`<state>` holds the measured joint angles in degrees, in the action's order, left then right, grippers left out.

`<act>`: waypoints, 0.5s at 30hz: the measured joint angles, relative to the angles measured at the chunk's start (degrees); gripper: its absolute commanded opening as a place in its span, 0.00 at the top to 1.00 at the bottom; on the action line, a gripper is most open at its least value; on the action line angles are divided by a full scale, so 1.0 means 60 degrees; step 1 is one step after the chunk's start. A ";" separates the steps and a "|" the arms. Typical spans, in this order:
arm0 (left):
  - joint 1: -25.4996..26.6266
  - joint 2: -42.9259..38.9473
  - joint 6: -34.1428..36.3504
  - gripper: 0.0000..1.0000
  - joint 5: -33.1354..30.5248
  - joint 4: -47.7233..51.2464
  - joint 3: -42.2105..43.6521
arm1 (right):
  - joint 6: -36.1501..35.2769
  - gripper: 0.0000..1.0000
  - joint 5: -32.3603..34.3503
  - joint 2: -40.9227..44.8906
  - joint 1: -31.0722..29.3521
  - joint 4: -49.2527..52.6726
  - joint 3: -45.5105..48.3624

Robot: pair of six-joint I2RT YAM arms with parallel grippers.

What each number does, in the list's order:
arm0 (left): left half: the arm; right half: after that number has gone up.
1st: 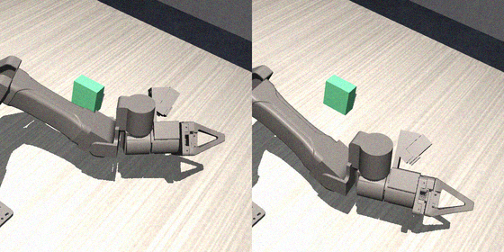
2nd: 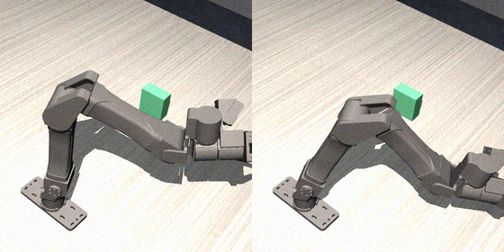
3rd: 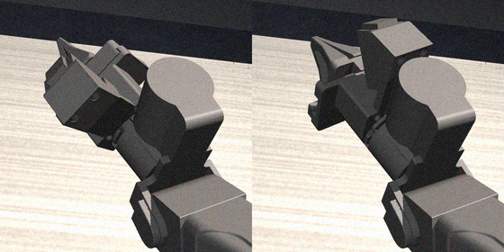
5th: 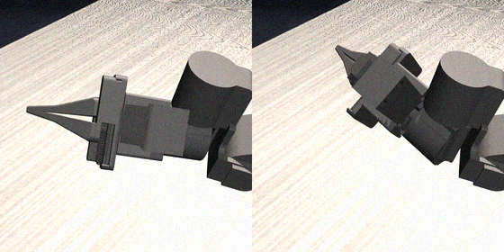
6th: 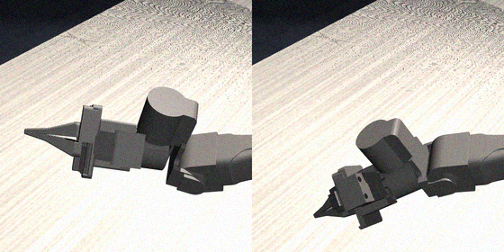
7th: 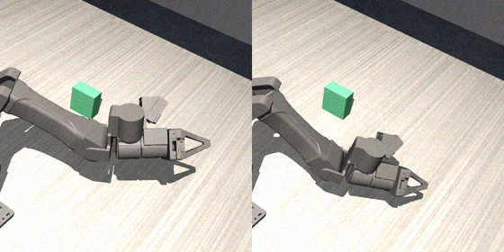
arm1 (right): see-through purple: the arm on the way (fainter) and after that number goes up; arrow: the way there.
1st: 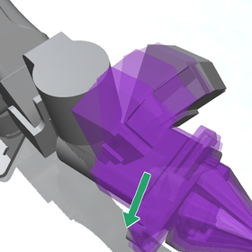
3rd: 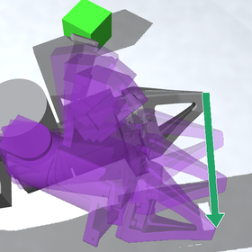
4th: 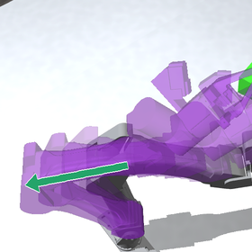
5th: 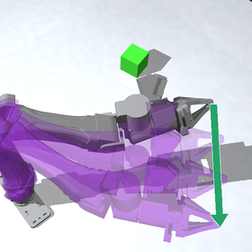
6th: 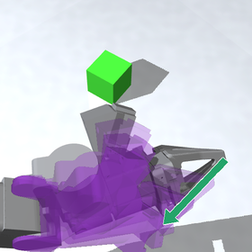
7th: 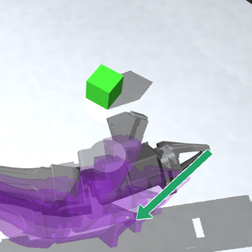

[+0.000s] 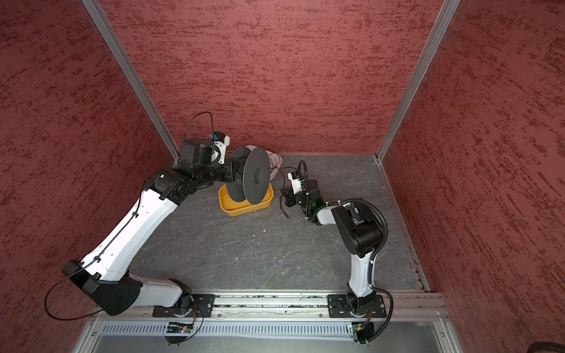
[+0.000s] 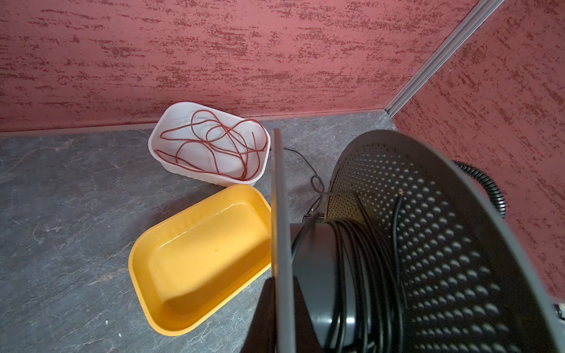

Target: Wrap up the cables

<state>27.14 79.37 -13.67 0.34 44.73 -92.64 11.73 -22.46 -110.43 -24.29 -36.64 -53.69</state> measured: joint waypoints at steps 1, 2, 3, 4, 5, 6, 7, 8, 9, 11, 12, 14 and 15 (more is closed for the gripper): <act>-0.0036 0.0000 -0.0073 1.00 0.0015 -0.0062 0.0000 | -0.0073 1.00 0.0295 0.0051 -0.0127 0.0302 -0.0080; -0.0066 0.0000 -0.0146 1.00 0.0022 -0.0124 0.0000 | -0.0175 1.00 0.0568 0.0120 -0.0259 0.0565 -0.0113; -0.0087 0.0000 -0.0208 1.00 0.0029 -0.0186 0.0000 | -0.0288 1.00 0.0867 0.0211 -0.0408 0.0812 -0.0117; -0.0106 0.0004 -0.0291 1.00 0.0033 -0.0240 0.0000 | -0.0408 1.00 0.1198 0.0321 -0.0590 0.1100 -0.0117; -0.0124 0.0004 -0.0372 1.00 0.0000 -0.0277 -0.0004 | -0.0546 1.00 0.1515 0.0419 -0.0772 0.1326 -0.0117; -0.0138 0.0004 -0.0455 1.00 -0.0051 -0.0317 -0.0004 | -0.0674 1.00 0.1821 0.0503 -0.0973 0.1530 -0.0117; -0.0149 0.0011 -0.0561 1.00 -0.0142 -0.0346 -0.0004 | -0.0820 1.00 0.2149 0.0590 -0.1191 0.1738 -0.0117; -0.0164 0.0018 -0.0637 1.00 -0.0248 -0.0372 -0.0004 | -0.0933 1.00 0.2375 0.0656 -0.1359 0.1883 -0.0113; -0.0182 0.0025 -0.0718 1.00 -0.0346 -0.0390 -0.0007 | -0.1045 1.00 0.2645 0.0732 -0.1545 0.2040 -0.0102; -0.0219 0.0040 -0.0867 1.00 -0.0586 -0.0404 -0.0007 | -0.1184 1.00 0.3053 0.0900 -0.1887 0.2291 -0.0036; -0.0237 0.0051 -0.0943 1.00 -0.0747 -0.0404 -0.0007 | -0.1242 1.00 0.3224 0.1009 -0.2076 0.2422 0.0004; -0.0248 0.0084 -0.1086 1.00 -0.1067 -0.0466 -0.0007 | -0.1319 1.00 0.3512 0.1257 -0.2430 0.2637 0.0076; -0.0248 0.0113 -0.1162 1.00 -0.1231 -0.0525 -0.0007 | -0.1355 1.00 0.3643 0.1402 -0.2626 0.2710 0.0109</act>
<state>25.65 80.05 -20.64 -7.05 41.58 -92.68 3.60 -0.60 -102.02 -40.05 -20.38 -53.04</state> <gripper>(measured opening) 0.085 0.055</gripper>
